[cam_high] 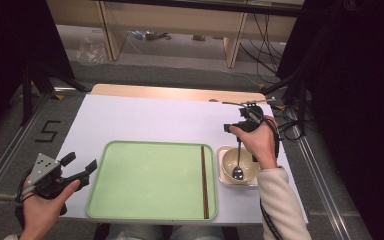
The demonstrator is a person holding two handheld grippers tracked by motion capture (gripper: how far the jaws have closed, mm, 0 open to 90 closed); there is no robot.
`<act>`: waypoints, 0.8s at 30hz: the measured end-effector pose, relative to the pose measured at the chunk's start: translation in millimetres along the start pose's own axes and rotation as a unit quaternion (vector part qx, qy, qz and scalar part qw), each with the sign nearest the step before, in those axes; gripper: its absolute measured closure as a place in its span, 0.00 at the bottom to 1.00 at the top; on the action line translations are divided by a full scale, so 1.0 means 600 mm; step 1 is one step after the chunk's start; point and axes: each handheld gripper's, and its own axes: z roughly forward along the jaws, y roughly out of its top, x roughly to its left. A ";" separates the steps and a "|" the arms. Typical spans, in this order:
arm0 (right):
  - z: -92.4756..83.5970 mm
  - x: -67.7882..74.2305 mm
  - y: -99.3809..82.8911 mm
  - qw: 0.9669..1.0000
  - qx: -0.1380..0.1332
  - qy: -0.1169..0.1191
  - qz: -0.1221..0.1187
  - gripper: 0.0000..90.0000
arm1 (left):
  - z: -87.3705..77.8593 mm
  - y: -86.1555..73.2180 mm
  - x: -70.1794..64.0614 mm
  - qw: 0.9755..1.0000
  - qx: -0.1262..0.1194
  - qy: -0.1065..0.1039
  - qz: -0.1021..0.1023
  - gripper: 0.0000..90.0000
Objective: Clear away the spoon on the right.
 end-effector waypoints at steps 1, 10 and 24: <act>-0.001 -0.005 -0.002 1.000 -0.002 0.000 -0.006 0.44 | -0.001 0.001 0.000 1.000 -0.001 0.002 -0.001 0.24; 0.005 -0.033 -0.013 1.000 0.019 -0.009 0.005 0.55 | -0.001 0.001 -0.004 1.000 -0.001 -0.002 -0.004 0.24; 0.030 -0.066 -0.025 0.998 0.057 -0.012 0.020 0.72 | -0.001 0.000 -0.004 1.000 0.001 -0.004 0.001 0.25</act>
